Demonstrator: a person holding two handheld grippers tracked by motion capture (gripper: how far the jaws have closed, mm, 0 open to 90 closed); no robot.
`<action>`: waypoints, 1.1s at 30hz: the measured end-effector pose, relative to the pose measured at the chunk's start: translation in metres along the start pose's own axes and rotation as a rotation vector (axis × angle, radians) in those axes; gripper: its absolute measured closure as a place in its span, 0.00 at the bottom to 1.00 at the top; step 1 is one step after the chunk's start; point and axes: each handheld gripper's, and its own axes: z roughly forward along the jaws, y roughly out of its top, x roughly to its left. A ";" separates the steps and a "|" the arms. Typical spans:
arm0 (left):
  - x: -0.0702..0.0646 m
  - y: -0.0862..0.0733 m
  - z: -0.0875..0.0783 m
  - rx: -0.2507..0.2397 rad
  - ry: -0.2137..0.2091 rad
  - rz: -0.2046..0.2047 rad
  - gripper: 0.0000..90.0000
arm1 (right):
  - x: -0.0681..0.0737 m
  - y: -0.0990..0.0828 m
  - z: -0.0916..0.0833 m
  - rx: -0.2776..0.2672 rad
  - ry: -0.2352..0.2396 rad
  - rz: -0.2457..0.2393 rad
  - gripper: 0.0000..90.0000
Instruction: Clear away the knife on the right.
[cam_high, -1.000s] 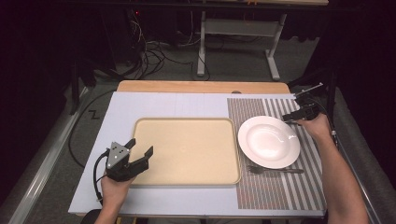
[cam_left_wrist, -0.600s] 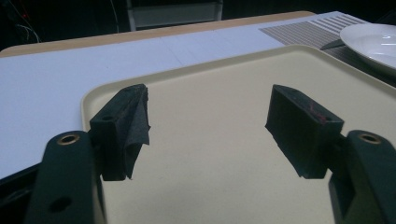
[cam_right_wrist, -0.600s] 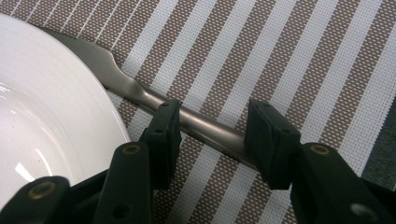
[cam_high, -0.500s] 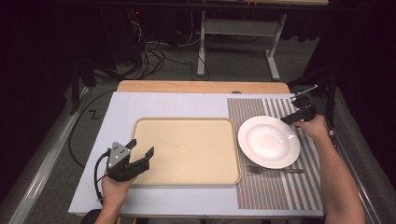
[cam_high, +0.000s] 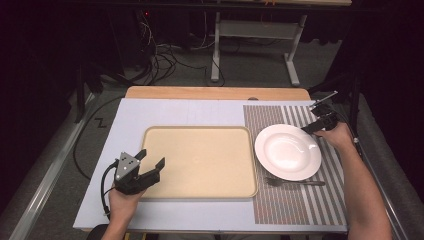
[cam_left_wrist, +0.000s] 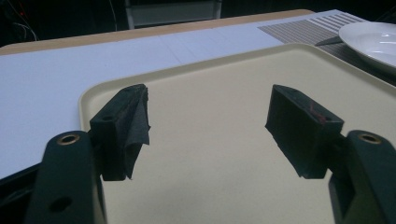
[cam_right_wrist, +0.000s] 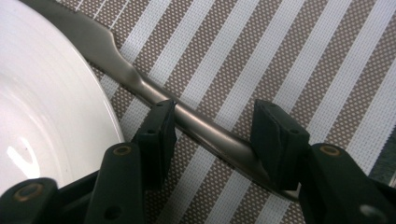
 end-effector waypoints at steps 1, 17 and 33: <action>0.000 0.000 0.000 0.000 -0.002 0.004 0.34 | -0.001 -0.001 0.000 0.000 0.011 0.008 0.57; -0.001 0.000 -0.001 -0.001 -0.009 0.011 0.34 | 0.005 -0.005 -0.002 0.001 0.010 -0.005 0.76; -0.002 0.001 -0.001 -0.005 -0.018 0.011 0.34 | 0.006 0.001 0.000 0.018 -0.007 0.074 0.77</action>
